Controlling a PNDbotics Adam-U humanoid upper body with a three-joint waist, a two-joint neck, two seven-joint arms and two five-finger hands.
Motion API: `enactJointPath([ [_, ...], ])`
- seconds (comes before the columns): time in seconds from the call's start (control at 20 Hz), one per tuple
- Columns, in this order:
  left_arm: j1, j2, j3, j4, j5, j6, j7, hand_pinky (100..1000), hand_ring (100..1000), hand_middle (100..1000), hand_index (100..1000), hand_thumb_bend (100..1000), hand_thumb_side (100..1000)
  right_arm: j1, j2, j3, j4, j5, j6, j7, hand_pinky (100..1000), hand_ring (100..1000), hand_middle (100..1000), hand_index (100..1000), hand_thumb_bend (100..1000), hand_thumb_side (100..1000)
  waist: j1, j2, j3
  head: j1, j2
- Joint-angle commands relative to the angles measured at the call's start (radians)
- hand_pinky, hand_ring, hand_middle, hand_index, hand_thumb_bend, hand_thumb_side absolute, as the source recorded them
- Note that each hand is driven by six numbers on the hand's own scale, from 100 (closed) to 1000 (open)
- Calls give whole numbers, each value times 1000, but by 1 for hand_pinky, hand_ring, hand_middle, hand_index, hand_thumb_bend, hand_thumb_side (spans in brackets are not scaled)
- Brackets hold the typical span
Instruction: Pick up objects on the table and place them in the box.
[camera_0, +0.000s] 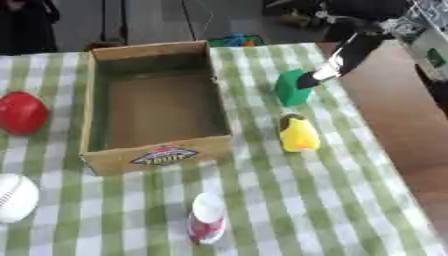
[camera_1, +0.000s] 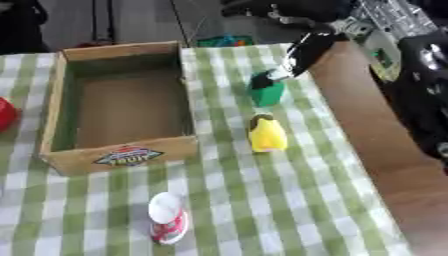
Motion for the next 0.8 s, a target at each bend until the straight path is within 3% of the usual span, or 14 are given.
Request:
enactJointPath([
  [0.05,-11,20,3,-14,5,2,-7,731,922,828,921,100,934,-13,-18,-14,30,-81,5,82,780,910,918,974,816,875,1,-22,0,-3,-10],
  [0.25,-13,20,3,-14,8,2,-11,729,919,823,918,100,935,10,-5,0,77,-257,55,265,765,910,892,964,811,744,0,-22,2,-6,-9],
  [0.4,-14,17,3,-14,12,4,-14,727,917,820,917,100,937,36,9,-10,55,-359,134,390,759,906,888,962,803,737,0,-22,3,-7,-13],
  [0.55,-16,13,3,-14,16,5,-16,727,916,817,915,100,937,78,45,-29,17,-381,215,441,747,896,877,951,793,734,2,-22,5,-9,-17],
  [0.6,-17,13,3,-14,17,5,-17,727,915,817,915,100,952,86,52,-31,6,-381,234,450,744,892,873,948,857,663,3,-22,5,-9,-17],
  [0.65,-17,13,3,-14,19,5,-18,728,915,819,914,100,936,97,61,-35,-2,-377,253,455,741,888,866,943,789,729,3,-23,6,-11,-17],
  [0.8,-18,12,4,-14,22,6,-19,726,912,822,914,100,937,121,82,-45,-20,-351,295,453,736,876,862,937,789,729,4,-23,7,-14,-18],
])
